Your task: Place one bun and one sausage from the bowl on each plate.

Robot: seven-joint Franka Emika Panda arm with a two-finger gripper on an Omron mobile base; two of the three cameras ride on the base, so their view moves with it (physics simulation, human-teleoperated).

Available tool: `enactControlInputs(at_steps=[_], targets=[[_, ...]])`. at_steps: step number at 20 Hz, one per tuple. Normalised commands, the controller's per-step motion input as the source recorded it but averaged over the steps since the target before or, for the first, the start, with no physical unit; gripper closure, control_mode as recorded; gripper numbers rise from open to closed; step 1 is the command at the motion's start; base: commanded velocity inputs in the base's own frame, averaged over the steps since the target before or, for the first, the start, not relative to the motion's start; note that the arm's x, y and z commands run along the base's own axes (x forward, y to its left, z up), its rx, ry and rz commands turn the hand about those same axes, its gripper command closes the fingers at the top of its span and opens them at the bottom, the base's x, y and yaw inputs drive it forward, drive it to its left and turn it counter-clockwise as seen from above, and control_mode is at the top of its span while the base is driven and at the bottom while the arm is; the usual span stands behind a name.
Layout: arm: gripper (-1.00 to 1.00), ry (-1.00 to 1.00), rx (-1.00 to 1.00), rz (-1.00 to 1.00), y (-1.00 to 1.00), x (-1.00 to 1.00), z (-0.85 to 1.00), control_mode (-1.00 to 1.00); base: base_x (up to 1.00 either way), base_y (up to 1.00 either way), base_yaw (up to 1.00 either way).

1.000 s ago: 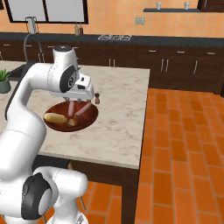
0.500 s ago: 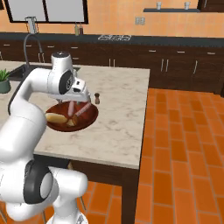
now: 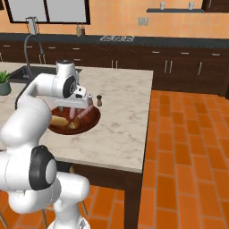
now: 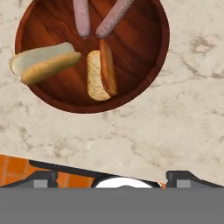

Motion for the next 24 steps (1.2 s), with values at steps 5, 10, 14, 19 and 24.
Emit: enactControlInputs(at_steps=[5,10,14,19,24], targets=[[-1.0,0.02,0.0,0.0,0.22,0.13,-0.56,-1.0,0.0,0.0,0.0],[-1.0,0.0,-0.08,0.0,0.22,0.44,-0.45,-1.0,0.0,0.0,0.0],[-1.0,0.02,-0.03,0.0,0.06,0.61,-0.17,-1.0,0.0,0.0,0.0],[-1.0,0.06,-0.01,0.0,0.05,0.55,-0.24,-1.0,0.0,0.0,0.0],[-1.0,0.02,0.0,0.01,0.0,0.35,-0.65,-1.0,0.0,0.0,0.0]])
